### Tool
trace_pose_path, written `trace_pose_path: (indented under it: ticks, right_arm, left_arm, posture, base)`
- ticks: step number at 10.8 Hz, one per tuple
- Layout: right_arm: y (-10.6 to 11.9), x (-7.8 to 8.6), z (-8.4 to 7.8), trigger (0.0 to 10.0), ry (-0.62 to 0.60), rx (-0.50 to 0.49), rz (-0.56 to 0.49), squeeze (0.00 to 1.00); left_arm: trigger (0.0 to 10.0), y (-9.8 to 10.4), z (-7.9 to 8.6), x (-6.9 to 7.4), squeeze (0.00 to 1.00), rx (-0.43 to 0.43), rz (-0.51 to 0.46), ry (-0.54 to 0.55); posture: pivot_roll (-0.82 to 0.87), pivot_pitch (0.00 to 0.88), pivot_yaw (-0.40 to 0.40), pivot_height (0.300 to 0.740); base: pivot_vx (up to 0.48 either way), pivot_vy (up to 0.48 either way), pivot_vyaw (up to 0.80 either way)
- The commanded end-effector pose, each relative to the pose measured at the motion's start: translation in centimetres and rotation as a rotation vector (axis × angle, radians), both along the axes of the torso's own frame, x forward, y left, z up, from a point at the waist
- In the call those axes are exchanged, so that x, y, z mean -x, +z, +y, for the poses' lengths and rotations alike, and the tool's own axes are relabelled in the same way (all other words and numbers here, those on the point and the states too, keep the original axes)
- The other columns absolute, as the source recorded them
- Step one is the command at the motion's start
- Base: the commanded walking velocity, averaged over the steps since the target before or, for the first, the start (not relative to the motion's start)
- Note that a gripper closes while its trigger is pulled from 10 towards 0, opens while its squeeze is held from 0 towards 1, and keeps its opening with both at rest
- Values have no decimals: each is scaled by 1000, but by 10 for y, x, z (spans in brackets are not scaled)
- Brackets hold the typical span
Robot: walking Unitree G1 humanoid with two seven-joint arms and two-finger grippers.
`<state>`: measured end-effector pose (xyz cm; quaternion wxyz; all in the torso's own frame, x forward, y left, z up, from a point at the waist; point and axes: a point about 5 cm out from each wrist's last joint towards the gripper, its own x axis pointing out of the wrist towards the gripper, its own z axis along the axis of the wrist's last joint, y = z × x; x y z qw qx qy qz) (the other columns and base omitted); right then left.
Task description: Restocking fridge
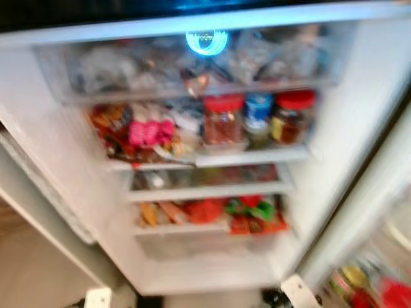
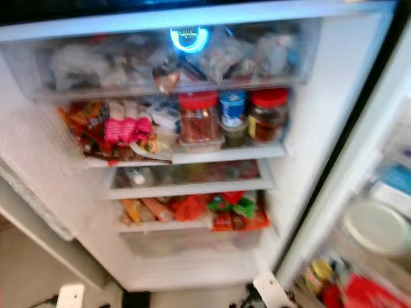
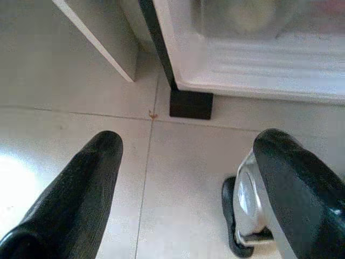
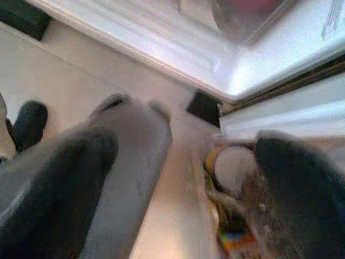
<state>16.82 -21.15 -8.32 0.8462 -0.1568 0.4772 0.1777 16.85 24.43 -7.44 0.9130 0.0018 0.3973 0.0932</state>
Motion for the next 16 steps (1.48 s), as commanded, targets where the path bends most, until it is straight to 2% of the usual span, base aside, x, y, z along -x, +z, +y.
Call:
trace_pose_path:
  ticks: [1,4,8,16]
  right_arm:
    - [-15,33,2,10000,8,-5,143,0]
    - [-14,32,3,10000,-3,-10,138,0]
    - [-14,32,2,10000,-10,-11,138,0]
    - [-15,33,3,10000,-26,-21,138,0]
  left_arm:
    - [10000,-2,5,6,0,-5,19,26]
    - [10000,-1,5,5,0,-4,21,30]
    - [10000,-2,4,5,0,4,30,44]
    - [10000,-2,6,6,0,2,38,51]
  posture:
    - [-123,0,83,653]
    - [-129,4,85,653]
    - [-127,11,83,653]
    - [-115,14,81,653]
  base:
    - [-330,0,0]
    - [-303,0,0]
    - [0,0,0]
    - [0,451,0]
